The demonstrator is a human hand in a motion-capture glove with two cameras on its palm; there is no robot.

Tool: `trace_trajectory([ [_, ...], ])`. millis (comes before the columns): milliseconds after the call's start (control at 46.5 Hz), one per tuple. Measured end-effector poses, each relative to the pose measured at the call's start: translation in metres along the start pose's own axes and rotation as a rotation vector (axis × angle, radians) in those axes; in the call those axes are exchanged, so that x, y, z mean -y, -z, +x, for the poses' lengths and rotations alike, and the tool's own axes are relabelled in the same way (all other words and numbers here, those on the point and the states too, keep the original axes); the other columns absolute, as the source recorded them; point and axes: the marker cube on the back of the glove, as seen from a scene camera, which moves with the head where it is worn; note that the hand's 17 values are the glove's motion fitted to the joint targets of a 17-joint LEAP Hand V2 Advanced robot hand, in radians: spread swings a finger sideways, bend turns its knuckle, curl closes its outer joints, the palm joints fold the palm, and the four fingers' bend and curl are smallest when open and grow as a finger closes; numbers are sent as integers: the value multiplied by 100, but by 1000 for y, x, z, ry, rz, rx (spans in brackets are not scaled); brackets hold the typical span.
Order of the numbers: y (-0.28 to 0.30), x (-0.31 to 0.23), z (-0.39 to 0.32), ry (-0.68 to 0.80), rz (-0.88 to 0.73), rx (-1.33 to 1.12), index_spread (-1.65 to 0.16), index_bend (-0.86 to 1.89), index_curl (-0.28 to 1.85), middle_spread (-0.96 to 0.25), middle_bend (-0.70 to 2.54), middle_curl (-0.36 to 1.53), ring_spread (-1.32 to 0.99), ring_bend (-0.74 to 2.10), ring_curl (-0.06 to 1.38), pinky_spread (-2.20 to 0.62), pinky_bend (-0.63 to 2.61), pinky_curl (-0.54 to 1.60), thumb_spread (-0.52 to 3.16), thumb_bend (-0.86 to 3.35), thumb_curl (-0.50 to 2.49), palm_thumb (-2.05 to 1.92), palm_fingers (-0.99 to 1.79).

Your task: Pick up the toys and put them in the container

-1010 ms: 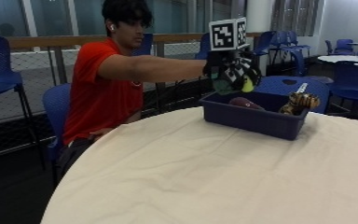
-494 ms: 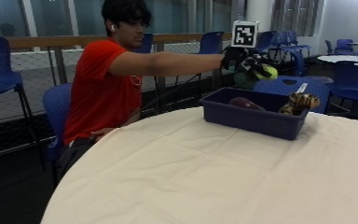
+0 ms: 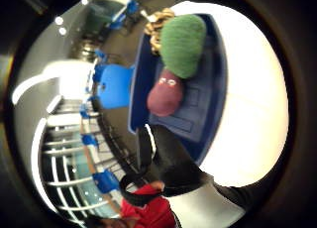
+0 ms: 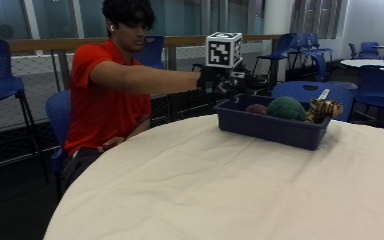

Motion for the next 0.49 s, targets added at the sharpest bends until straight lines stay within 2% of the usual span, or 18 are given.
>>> trace_trajectory([
  [322, -17, -81, 124, -213, 53, 27, -38, 17, 29, -8, 12, 18, 7, 31, 28, 10, 121, 38, 112, -5, 33, -5, -16],
  [494, -28, -110, 165, -259, 47, 66, -38, 17, 30, -8, 12, 18, 7, 29, 29, 10, 117, 35, 112, -5, 30, -5, -14],
])
